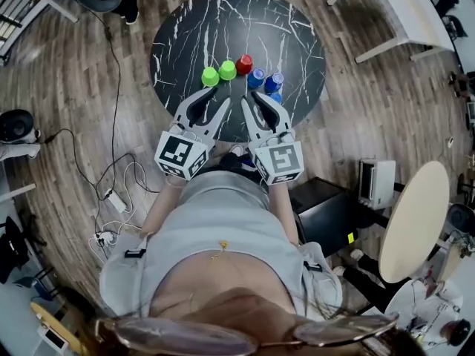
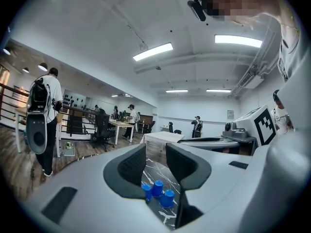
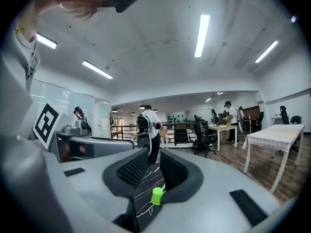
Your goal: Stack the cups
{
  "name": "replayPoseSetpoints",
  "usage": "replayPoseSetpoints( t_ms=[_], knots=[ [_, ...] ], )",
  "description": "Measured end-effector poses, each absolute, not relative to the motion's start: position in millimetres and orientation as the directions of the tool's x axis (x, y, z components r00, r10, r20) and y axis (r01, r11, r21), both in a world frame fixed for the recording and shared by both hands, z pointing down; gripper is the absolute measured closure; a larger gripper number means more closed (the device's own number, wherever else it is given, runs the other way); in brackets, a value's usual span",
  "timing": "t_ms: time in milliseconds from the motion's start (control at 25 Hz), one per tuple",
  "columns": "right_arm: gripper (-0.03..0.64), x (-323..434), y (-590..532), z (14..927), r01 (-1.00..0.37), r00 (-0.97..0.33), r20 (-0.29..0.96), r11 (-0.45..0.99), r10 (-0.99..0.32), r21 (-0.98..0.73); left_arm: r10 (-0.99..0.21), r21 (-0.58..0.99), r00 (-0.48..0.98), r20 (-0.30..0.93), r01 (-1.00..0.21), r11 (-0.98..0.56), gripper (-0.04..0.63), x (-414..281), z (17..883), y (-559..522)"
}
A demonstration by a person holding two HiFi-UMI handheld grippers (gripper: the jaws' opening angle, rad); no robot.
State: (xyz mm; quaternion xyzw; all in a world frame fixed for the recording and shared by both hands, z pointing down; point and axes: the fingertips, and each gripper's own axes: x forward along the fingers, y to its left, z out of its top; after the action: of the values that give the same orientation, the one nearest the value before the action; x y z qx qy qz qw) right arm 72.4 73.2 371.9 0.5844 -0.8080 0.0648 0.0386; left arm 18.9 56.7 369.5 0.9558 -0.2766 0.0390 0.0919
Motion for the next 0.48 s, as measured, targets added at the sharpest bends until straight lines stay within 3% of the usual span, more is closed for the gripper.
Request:
replayPoseSetpoints(
  t_ms=[480],
  knots=[
    [0.526, 89.8, 60.5, 383.5, -0.919, -0.394, 0.155, 0.389, -0.906, -0.061, -0.596, 0.157, 0.788, 0.152, -0.615, -0.773, 0.466, 31.2, 379.8, 51.8]
  ],
)
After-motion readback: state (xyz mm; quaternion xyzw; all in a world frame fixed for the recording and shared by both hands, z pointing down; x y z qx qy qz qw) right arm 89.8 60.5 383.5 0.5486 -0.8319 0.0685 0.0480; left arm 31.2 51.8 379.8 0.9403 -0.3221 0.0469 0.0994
